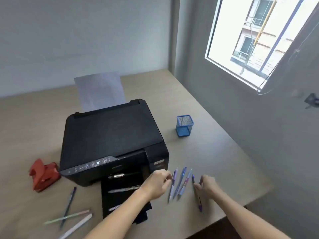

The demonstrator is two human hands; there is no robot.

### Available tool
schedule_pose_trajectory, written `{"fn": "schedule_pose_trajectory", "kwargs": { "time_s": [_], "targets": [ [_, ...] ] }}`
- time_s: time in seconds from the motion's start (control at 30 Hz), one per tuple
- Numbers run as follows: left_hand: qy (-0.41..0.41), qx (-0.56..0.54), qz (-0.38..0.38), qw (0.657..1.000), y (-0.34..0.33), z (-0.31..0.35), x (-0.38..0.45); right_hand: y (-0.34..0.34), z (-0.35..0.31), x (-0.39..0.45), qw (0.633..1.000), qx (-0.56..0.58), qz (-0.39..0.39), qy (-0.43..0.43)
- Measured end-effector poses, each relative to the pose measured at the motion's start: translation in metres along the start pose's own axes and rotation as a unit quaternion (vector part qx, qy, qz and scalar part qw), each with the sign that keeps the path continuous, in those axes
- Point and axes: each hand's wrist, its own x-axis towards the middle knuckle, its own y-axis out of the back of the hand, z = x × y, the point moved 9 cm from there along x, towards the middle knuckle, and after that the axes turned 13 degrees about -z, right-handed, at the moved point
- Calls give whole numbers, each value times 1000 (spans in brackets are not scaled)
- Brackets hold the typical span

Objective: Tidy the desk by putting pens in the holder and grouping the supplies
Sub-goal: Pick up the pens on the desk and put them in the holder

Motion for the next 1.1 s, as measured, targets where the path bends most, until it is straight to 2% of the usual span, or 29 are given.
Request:
{"fn": "schedule_pose_trajectory", "kwargs": {
  "time_s": [0.13, 0.27, 0.4, 0.47, 0.53, 0.63, 0.73, 0.87, 0.93, 1.03, 1.07, 1.1],
  "targets": [
    [104, 13, -45, 993, -34, -25, 26, -15, -1, -4, 998, -33, 42, 27],
    [193, 33, -21, 980, -47, -36, 52, -14, 11, 5, 999, -12, 38, 28],
    [256, 102, -10, 961, -61, -40, 71, -9, 17, 13, 989, 138, 20, 42],
    [281, 113, 0, 953, -67, -46, 75, -6, 14, 21, 986, 164, 13, 35],
    [295, 64, 28, 953, -71, -50, 77, -6, 7, 27, 986, 162, 9, 28],
    [295, -83, 66, 949, -75, -46, 76, -3, -5, 36, 991, 135, 9, 18],
    [291, -112, 64, 948, -77, -38, 81, 6, -12, 44, 996, 90, -2, 3],
    [314, 14, 45, 948, -81, -30, 84, 25, -9, 54, 999, 37, 1, 2],
    [313, 37, 33, 948, -84, -28, 87, 34, -1, 61, 1000, 26, 13, 13],
    [305, 71, 15, 949, -99, -45, 98, 46, 14, 72, 996, 71, 26, 40],
    [303, 85, 21, 949, -98, -44, 101, 52, 18, 76, 993, 107, 28, 48],
    [300, 90, -5, 950, -98, -39, 103, 59, 21, 81, 987, 151, 27, 51]
  ]
}}
